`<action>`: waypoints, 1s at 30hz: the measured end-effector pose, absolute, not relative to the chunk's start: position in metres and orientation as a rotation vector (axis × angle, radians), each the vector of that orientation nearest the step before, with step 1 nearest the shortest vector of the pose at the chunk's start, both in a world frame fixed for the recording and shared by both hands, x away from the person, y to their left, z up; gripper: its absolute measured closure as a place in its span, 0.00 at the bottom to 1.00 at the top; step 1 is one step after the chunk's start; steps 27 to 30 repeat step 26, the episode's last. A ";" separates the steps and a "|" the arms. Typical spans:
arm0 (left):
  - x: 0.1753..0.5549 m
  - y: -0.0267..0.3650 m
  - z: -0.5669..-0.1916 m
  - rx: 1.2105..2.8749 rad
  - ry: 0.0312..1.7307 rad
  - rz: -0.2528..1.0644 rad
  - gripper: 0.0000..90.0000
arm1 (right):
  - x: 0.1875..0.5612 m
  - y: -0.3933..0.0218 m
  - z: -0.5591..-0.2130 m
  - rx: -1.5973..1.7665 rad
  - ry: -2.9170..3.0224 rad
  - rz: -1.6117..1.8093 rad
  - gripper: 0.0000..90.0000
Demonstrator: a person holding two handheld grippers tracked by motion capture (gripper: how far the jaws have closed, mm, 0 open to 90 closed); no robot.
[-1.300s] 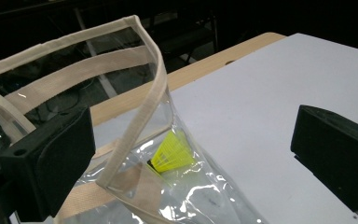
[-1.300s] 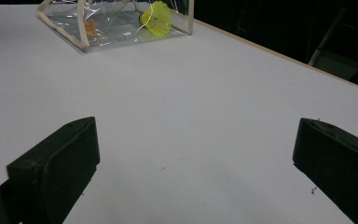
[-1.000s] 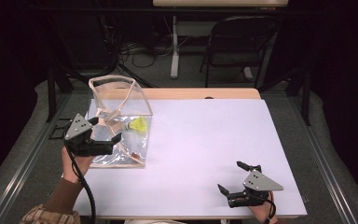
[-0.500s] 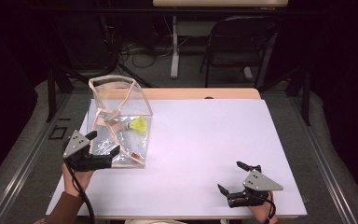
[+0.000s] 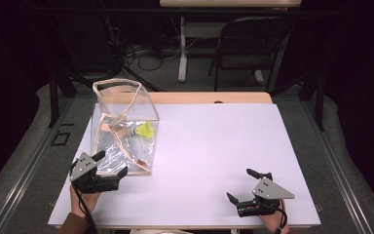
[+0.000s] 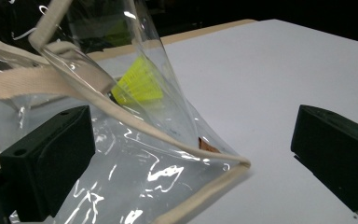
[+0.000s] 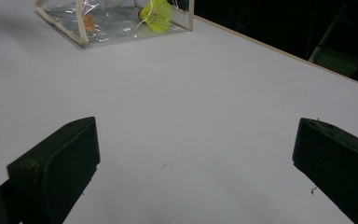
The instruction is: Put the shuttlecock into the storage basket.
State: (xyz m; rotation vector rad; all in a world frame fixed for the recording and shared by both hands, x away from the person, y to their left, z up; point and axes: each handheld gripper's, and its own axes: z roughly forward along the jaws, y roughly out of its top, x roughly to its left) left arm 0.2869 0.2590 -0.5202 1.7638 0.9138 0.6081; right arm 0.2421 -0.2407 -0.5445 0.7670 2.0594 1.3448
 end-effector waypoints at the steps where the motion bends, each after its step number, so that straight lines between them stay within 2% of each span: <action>1: 0.286 0.258 -0.524 1.781 0.913 0.605 0.00 | 0.242 -0.241 -0.544 0.765 2.059 1.343 0.00; 18: 0.267 0.259 -0.553 1.786 0.851 0.594 0.00 | 0.241 -0.242 -0.544 0.763 2.060 1.339 0.00; 22: 0.263 0.260 -0.553 1.773 0.825 0.631 0.00 | 0.240 -0.242 -0.543 0.759 2.055 1.340 0.00; 30: 0.266 0.260 -0.554 1.775 0.837 0.617 0.00 | 0.241 -0.243 -0.543 0.760 2.052 1.348 0.00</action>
